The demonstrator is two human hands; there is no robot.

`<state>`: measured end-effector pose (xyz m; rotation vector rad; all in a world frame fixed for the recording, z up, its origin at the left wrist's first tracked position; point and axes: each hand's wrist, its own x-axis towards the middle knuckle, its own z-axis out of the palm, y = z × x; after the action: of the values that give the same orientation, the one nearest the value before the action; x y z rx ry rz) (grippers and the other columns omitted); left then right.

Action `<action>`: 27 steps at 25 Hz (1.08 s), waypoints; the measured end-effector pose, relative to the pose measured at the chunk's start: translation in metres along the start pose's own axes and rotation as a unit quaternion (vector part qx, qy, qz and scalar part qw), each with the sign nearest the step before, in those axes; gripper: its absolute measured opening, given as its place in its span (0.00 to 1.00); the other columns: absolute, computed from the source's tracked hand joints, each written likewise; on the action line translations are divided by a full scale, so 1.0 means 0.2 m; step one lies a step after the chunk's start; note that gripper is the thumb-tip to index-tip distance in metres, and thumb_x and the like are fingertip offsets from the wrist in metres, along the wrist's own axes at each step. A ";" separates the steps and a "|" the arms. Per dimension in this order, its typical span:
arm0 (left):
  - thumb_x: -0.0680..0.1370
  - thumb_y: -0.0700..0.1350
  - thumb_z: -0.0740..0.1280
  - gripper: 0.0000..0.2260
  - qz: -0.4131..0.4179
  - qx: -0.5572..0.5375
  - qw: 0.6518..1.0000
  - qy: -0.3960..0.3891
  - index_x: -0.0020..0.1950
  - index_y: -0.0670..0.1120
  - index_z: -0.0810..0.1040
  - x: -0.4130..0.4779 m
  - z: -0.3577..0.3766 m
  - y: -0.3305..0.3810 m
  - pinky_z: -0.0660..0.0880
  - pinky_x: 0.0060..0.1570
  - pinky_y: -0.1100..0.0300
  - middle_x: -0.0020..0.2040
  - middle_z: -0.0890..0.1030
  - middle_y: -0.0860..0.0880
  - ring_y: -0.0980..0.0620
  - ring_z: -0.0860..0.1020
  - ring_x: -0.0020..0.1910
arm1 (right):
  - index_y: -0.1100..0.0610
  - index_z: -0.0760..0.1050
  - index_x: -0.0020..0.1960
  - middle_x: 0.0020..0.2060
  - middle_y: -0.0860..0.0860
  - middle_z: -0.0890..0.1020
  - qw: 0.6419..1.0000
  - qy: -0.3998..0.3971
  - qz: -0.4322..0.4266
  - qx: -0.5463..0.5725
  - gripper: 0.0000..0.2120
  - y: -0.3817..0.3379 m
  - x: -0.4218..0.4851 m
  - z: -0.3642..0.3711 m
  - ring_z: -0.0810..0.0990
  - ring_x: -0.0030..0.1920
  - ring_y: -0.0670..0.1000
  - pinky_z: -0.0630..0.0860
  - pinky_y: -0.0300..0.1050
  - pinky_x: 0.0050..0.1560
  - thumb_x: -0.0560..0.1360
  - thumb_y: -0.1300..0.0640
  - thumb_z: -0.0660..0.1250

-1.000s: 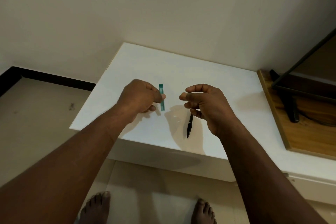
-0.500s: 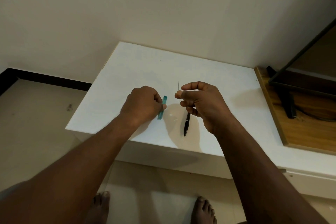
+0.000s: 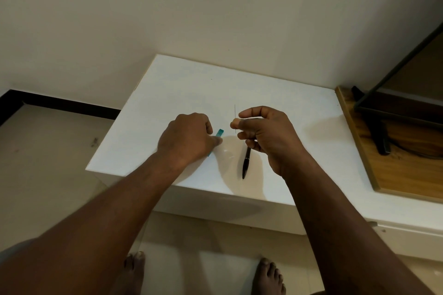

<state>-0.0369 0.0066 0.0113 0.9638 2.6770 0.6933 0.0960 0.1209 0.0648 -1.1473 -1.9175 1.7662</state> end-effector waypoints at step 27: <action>0.72 0.57 0.77 0.20 0.006 0.035 0.999 -0.033 0.62 0.57 0.81 0.02 -0.06 -0.04 0.74 0.46 0.57 0.56 0.86 0.50 0.47 0.81 0.51 | 0.53 0.81 0.52 0.46 0.53 0.90 1.000 0.008 -0.003 -0.009 0.09 -0.01 -0.01 0.00 0.86 0.40 0.48 0.78 0.44 0.44 0.74 0.59 0.78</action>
<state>-0.0481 0.0001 0.0172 1.0037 2.6555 0.5626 0.0955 0.1197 0.0668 -1.1566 -1.9305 1.7352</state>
